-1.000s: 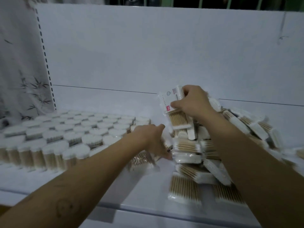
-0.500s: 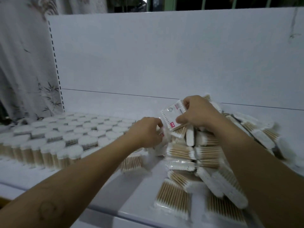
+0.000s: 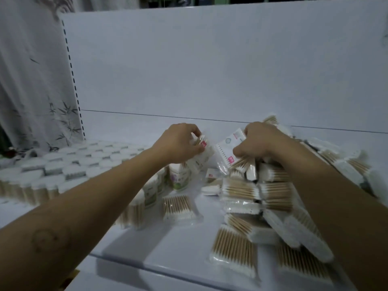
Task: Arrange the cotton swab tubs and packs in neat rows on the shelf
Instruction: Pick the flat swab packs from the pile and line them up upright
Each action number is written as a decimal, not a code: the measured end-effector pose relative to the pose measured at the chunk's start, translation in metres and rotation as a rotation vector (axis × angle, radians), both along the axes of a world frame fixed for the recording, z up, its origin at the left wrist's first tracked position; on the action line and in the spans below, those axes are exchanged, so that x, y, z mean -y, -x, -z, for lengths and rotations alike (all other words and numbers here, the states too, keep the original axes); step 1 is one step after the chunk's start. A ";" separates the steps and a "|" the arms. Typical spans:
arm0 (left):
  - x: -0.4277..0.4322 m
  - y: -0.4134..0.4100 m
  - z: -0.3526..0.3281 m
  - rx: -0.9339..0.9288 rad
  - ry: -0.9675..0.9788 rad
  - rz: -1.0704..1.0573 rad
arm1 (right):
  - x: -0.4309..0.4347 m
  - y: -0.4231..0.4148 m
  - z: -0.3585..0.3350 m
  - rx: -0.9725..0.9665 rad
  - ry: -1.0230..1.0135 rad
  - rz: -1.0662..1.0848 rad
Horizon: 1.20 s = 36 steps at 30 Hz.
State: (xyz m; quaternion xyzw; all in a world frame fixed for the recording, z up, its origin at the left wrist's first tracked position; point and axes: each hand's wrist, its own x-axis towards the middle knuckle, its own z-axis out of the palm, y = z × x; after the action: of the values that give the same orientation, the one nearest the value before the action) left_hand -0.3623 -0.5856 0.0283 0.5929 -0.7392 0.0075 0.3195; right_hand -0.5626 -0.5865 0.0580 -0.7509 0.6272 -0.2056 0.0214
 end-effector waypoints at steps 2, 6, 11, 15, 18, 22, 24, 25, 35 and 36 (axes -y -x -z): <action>0.003 0.001 0.005 0.003 -0.001 0.028 | -0.001 -0.008 0.004 -0.011 -0.021 -0.011; 0.014 -0.004 0.008 -0.015 -0.005 0.084 | -0.002 -0.012 0.007 0.017 0.005 0.035; 0.023 -0.028 -0.014 -0.110 0.003 0.140 | 0.006 -0.029 -0.014 0.305 0.129 0.001; 0.025 -0.066 -0.020 -0.166 0.003 0.122 | 0.013 -0.073 -0.009 0.453 0.159 -0.001; 0.033 -0.103 -0.016 -0.291 -0.046 0.087 | 0.023 -0.110 0.001 0.739 0.038 -0.038; 0.047 -0.150 -0.007 -0.526 -0.212 0.070 | 0.048 -0.157 0.014 0.963 -0.126 0.002; 0.054 -0.168 -0.004 -0.566 -0.301 0.062 | 0.057 -0.176 0.021 0.958 -0.163 0.030; 0.056 -0.174 -0.002 -0.573 -0.349 0.059 | 0.061 -0.183 0.026 0.943 -0.193 0.049; 0.052 -0.186 0.007 0.089 -0.318 -0.011 | 0.038 -0.194 0.025 0.203 -0.191 0.109; 0.044 -0.180 0.007 0.139 -0.257 -0.003 | 0.027 -0.191 0.021 0.145 -0.163 0.096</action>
State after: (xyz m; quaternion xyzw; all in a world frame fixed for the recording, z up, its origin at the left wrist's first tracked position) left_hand -0.1824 -0.6293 0.0213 0.6280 -0.7535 -0.0460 0.1889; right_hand -0.3719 -0.6138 0.0372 -0.6991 0.6737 -0.2085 0.1178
